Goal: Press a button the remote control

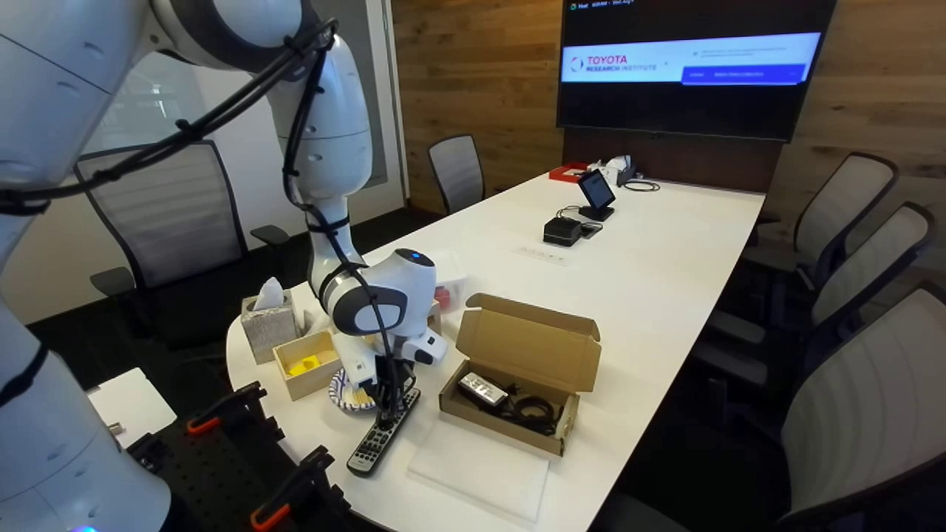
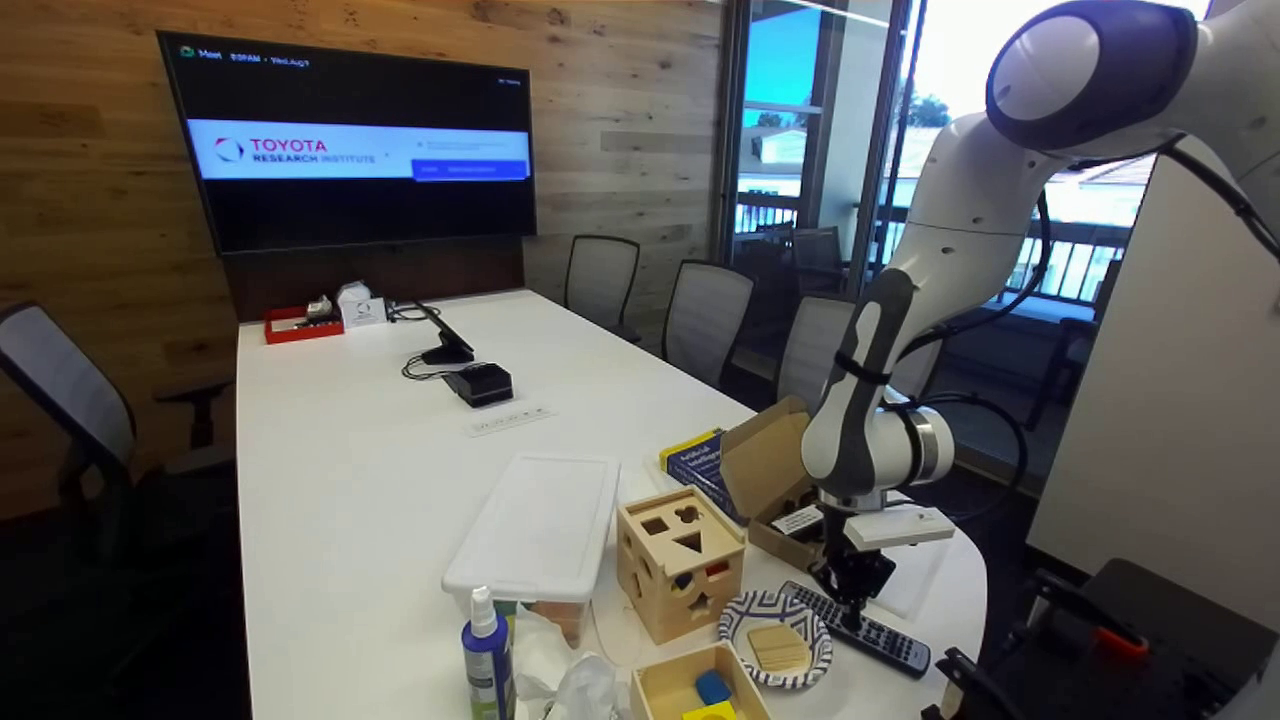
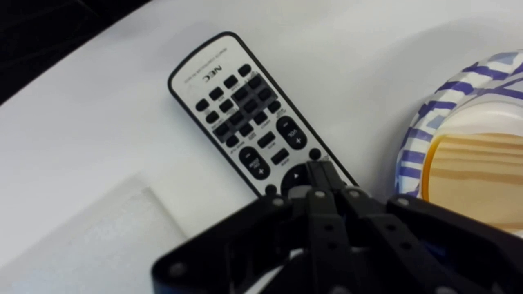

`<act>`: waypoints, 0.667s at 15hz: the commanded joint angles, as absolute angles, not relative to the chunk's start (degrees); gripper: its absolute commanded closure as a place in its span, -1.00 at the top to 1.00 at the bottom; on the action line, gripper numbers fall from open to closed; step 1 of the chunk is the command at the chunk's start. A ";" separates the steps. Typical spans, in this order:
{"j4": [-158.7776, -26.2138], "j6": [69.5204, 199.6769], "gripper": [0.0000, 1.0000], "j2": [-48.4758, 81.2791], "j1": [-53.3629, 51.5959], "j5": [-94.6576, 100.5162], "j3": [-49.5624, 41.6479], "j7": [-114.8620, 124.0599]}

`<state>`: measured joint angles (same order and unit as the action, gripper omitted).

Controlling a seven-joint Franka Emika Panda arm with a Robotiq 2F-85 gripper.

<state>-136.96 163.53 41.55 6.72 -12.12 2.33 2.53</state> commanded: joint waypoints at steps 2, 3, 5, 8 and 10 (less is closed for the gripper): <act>-134.51 165.39 -1.00 45.18 2.80 -11.20 -0.23 6.38; -135.12 164.76 -1.00 43.95 2.38 -11.02 -0.60 6.55; -135.91 163.14 -1.00 42.16 0.05 -10.11 -2.65 7.80; -137.96 162.62 -1.00 38.71 -1.66 -8.32 -4.24 7.50; -139.02 162.76 -1.00 36.68 -1.90 -6.82 -4.79 6.41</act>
<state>-136.64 163.55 40.90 -0.60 -9.21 -3.34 5.92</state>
